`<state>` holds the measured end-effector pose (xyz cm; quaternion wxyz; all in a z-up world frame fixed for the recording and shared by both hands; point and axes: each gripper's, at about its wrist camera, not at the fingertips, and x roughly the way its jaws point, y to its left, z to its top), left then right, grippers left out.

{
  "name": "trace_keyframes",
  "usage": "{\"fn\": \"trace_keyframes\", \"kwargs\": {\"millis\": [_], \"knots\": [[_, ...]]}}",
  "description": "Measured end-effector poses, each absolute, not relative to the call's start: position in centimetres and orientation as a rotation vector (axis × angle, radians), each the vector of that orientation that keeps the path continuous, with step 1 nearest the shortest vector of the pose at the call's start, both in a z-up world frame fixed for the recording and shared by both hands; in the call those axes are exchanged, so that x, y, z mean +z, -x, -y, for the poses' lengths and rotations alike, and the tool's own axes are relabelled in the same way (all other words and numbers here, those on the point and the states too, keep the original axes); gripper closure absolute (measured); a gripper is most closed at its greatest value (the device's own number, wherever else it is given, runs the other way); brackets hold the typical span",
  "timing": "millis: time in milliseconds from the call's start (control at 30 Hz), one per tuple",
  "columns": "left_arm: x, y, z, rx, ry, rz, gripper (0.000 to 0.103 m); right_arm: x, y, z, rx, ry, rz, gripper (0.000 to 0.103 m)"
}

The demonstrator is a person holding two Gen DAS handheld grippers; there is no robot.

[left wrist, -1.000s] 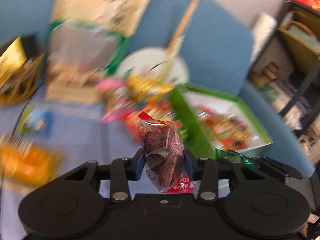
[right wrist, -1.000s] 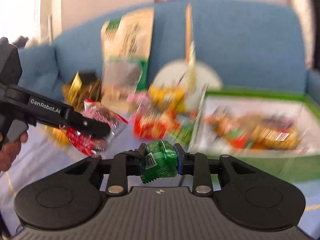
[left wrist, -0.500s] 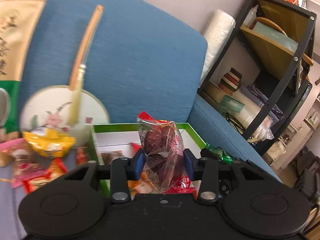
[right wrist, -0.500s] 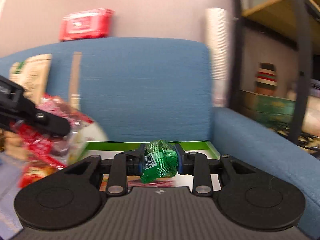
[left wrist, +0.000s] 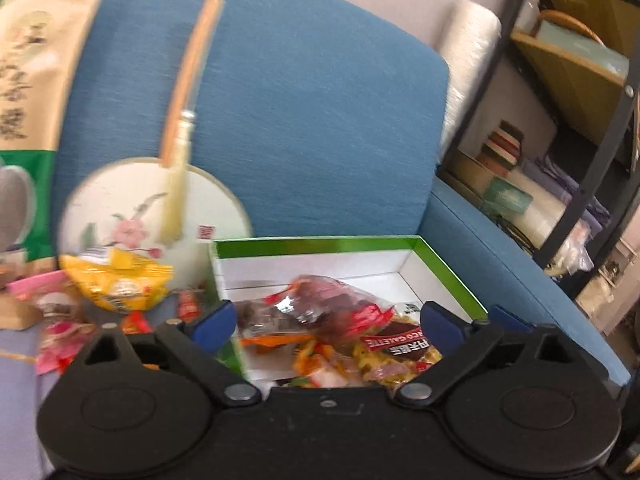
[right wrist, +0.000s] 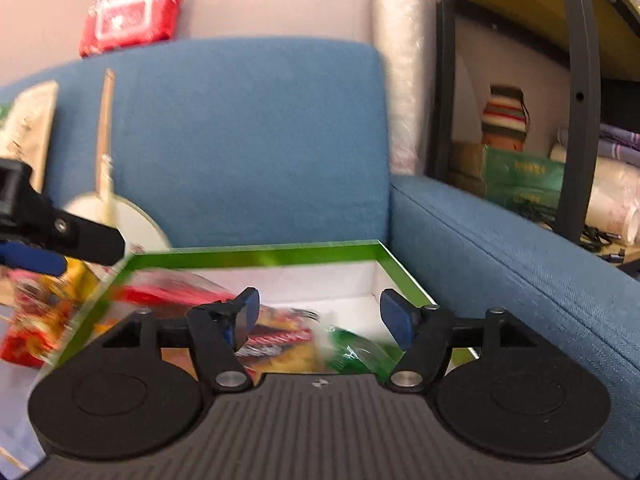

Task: Organize snacks
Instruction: 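Move both open grippers back over the snack pile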

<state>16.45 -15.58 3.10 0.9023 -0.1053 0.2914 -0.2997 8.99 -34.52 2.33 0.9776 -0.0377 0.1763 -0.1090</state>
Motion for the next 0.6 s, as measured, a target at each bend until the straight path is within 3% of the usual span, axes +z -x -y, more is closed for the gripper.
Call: {"fn": "trace_keyframes", "kwargs": {"millis": [167, 600], "knots": [[4.0, -14.2, 11.4, -0.551, 0.248, -0.588, 0.0, 3.1, -7.2, 31.0, -0.092, 0.071, -0.329, 0.0], [1.6, -9.5, -3.8, -0.242, 0.298, -0.709, 0.0, 1.0, -5.7, 21.3, 0.317, 0.099, -0.495, 0.0]]}}
